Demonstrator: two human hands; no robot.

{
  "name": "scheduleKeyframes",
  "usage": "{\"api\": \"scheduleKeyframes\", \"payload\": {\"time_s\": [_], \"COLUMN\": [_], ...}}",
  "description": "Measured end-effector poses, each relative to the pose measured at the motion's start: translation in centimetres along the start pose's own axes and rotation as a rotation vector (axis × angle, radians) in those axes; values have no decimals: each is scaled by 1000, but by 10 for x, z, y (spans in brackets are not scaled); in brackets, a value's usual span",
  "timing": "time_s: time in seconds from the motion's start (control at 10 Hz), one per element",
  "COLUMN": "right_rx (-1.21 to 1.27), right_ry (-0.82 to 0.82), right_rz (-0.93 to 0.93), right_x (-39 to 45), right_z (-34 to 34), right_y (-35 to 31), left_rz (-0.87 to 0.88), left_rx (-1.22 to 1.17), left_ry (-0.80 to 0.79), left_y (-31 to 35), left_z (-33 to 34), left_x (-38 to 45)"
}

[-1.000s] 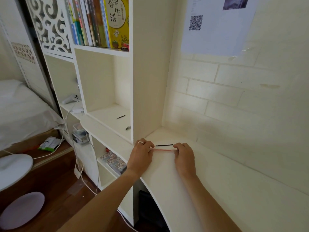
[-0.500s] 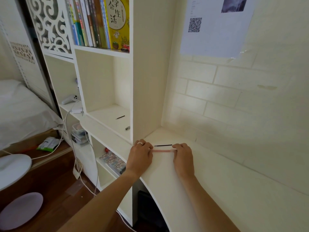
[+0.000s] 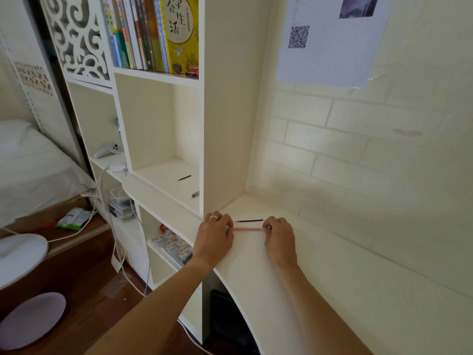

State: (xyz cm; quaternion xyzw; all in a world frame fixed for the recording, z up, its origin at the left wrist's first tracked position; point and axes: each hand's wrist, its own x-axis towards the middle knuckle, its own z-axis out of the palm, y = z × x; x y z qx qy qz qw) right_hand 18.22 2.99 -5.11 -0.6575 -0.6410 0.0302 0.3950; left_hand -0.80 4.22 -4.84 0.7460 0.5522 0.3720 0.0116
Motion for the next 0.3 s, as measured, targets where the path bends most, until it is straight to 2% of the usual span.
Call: {"api": "scheduleKeyframes", "payload": {"time_s": [0.3], "right_rx": [126], "right_ry": [-52], "right_rz": [102], "right_x": [0], "right_z": [-6], "right_y": [-5], "left_rz": [50], "left_rx": [224], "left_ry": [-83], "left_y": [7], "left_z": [0], "left_x": [3]}}
